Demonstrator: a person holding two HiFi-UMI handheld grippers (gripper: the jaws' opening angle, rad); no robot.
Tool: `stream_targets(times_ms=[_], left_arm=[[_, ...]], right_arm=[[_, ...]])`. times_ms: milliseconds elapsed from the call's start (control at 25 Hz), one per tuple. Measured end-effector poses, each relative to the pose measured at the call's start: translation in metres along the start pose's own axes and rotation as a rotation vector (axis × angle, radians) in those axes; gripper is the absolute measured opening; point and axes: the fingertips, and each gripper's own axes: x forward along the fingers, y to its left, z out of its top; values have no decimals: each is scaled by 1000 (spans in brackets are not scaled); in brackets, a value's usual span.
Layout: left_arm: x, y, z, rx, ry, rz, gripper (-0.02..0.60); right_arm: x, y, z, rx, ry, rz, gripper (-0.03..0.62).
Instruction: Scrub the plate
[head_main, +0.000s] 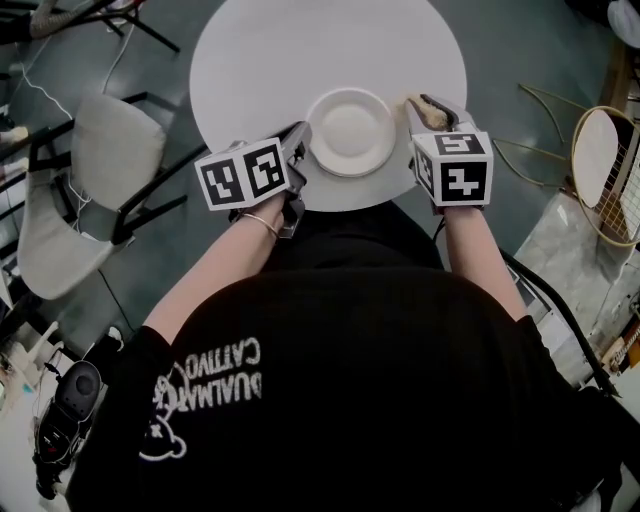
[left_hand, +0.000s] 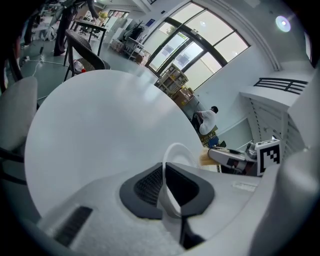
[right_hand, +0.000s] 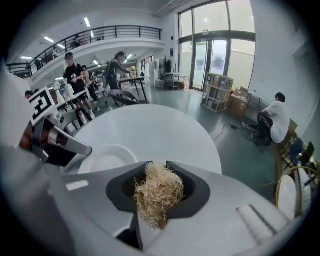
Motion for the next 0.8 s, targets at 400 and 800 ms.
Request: stream_targets(times_ms=[400,800], left_arm=[[3,0,-6,-4,-4,3,18],[4,4,-10,16,13,18,20]], right_arm=[[13,126,32,-139,-79,359,91],[28,146,11,-206,1,446,87]])
